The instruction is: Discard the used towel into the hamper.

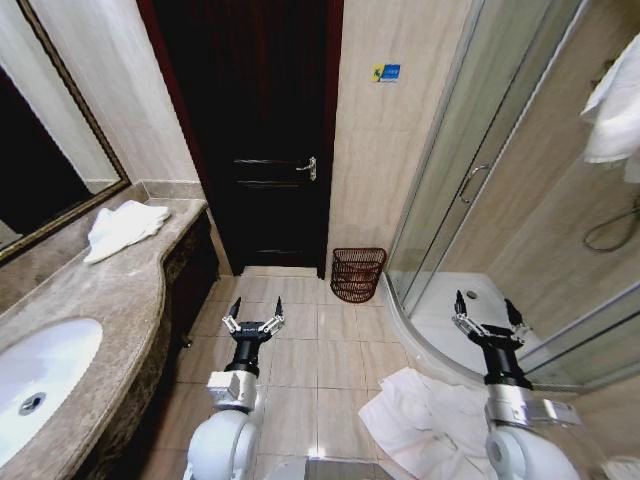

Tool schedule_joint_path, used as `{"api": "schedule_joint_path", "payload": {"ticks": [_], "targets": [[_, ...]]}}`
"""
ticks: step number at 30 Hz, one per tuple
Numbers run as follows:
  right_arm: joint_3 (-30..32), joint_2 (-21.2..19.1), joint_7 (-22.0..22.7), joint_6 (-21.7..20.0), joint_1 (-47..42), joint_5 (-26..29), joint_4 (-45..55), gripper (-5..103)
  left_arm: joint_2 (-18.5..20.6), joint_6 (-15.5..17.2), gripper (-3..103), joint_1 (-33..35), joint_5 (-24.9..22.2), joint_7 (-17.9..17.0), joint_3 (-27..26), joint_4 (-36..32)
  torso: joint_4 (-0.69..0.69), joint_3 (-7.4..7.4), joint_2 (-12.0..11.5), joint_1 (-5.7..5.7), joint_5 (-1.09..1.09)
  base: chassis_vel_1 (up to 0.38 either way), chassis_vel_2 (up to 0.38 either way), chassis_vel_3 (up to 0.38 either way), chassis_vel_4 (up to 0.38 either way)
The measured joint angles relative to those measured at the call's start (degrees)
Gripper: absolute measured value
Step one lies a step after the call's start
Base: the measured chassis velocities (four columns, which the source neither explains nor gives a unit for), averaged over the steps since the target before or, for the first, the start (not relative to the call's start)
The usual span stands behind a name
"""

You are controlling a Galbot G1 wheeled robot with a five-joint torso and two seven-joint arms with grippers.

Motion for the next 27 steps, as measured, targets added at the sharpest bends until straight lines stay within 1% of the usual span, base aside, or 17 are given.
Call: {"api": "schedule_joint_path", "payload": {"ticks": [3,5,7,8,10,13,15,19,24,26,27], "targets": [[-0.4,-0.2,0.1,-0.4,-0.5,0.3,0.3,100,0.0,-0.4,100,-0.3,0.1,0.2,0.4,0.1,0.01,0.0,0.0,0.0,0.03,0.0,0.0,0.0,0.0],[-0.8,-0.9,0.1,-1.9,-0.8,1.1,1.7,100,0.0,-0.5,100,-1.4,0.0,0.0,1.2,1.6,-0.01,0.0,0.0,0.0,-0.04,0.0,0.0,0.0,0.0],[-1.0,-1.1,0.1,-3.5,-0.2,1.4,2.9,100,0.0,-0.6,100,-1.7,0.3,0.0,2.8,2.3,-0.01,0.0,0.0,0.0,0.0,0.0,0.0,0.0,0.0],[-1.0,-1.1,0.1,-3.5,-0.2,1.4,2.9,100,0.0,-0.6,100,-1.7,0.3,0.0,2.8,2.3,-0.01,0.0,0.0,0.0,0.0,0.0,0.0,0.0,0.0],[-1.0,-0.4,0.3,-4.2,0.4,1.6,3.9,100,0.0,-1.1,100,-1.0,1.1,0.1,3.6,2.3,0.01,0.0,0.0,0.0,0.01,0.0,0.0,0.0,0.0],[-0.9,0.3,0.0,-4.7,0.2,2.0,5.1,100,0.0,-1.6,100,-0.5,1.4,0.1,3.7,2.4,0.01,0.0,0.0,0.0,0.01,0.0,0.0,0.0,0.0],[-0.8,0.6,-0.9,-4.8,-0.5,2.1,5.7,100,0.0,-2.3,100,-0.3,1.3,0.0,3.3,3.0,-0.01,0.0,0.0,0.0,-0.01,0.0,0.0,0.0,0.0],[-0.8,0.7,-1.8,-4.5,-0.5,2.2,5.4,100,0.0,-2.9,100,-0.7,1.3,0.0,2.4,3.4,0.0,0.0,0.0,0.0,0.01,0.0,0.0,0.0,0.0],[-0.8,0.9,-2.0,-4.3,-0.5,2.6,5.5,100,0.0,-3.0,100,-1.0,1.2,0.0,1.4,2.7,0.0,0.0,0.0,0.0,0.0,0.0,0.0,0.0,0.0],[-0.8,0.9,-2.4,-3.9,-1.1,2.8,5.6,100,0.0,-3.0,100,-1.7,0.9,0.0,-0.5,2.4,0.0,0.0,0.0,-0.01,-0.01,-0.058,0.039,0.056,-0.045],[-0.8,0.9,-2.4,-3.9,-1.1,2.8,5.6,100,0.0,-3.0,100,-1.7,0.9,0.0,-0.5,2.4,0.0,0.0,0.0,-0.01,-0.01,-0.064,0.053,0.069,-0.045]]}}
